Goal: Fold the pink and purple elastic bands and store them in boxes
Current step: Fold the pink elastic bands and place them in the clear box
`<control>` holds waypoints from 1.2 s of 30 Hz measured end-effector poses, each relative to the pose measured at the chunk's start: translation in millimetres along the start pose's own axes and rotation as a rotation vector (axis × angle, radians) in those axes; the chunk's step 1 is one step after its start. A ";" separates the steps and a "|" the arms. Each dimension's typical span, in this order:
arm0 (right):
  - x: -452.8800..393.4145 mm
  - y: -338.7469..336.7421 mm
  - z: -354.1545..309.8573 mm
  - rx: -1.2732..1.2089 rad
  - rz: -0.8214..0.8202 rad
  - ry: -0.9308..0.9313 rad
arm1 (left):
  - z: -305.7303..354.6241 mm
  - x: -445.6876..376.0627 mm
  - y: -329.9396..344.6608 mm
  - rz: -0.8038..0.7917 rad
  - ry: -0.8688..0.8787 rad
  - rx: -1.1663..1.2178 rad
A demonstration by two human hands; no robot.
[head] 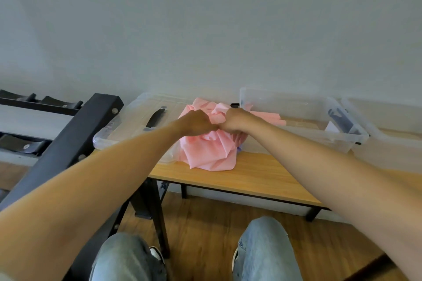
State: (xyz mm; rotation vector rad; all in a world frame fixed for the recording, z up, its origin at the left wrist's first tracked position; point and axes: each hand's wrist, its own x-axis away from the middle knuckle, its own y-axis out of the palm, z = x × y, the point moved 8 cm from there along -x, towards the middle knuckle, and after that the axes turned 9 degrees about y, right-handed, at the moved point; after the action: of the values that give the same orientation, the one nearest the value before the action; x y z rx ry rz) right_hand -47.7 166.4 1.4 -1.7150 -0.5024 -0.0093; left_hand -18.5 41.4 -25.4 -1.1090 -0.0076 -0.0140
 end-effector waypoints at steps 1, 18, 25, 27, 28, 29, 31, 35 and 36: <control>-1.1 7.3 6.3 -0.052 -0.049 0.047 | -0.8 0.4 5.7 0.011 0.001 0.088; 4.2 -37.9 14.8 -0.701 0.232 -0.076 | 21.6 16.6 0.7 0.102 -0.015 0.839; 3.1 -47.9 21.3 -1.449 -0.084 0.033 | 20.7 22.0 -14.0 0.203 -0.056 0.986; 6.8 -43.6 16.5 -1.566 -0.221 0.034 | 18.5 21.9 -24.2 0.305 -0.046 0.963; 11.1 -41.3 14.1 -1.507 -0.247 0.028 | 19.8 22.9 -30.6 0.363 -0.034 0.948; 16.1 -39.3 11.5 -1.399 -0.239 0.012 | 20.2 23.3 -35.7 0.408 -0.036 0.961; 28.7 -34.2 5.7 -1.187 -0.196 -0.048 | 21.7 22.7 -41.2 0.454 -0.068 1.107; 44.2 -10.8 -8.9 -1.172 -0.311 -0.287 | 23.0 21.0 -48.9 0.450 -0.159 1.439; 45.6 -3.9 -9.5 -1.125 -0.313 -0.333 | 23.4 22.1 -54.5 0.466 -0.173 1.470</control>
State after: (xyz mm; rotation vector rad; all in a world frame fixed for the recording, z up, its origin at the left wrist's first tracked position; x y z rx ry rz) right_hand -5.2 172.7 19.9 -2.7260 -1.1503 -0.2815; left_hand 2.7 37.9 34.1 0.3796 0.0757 0.4415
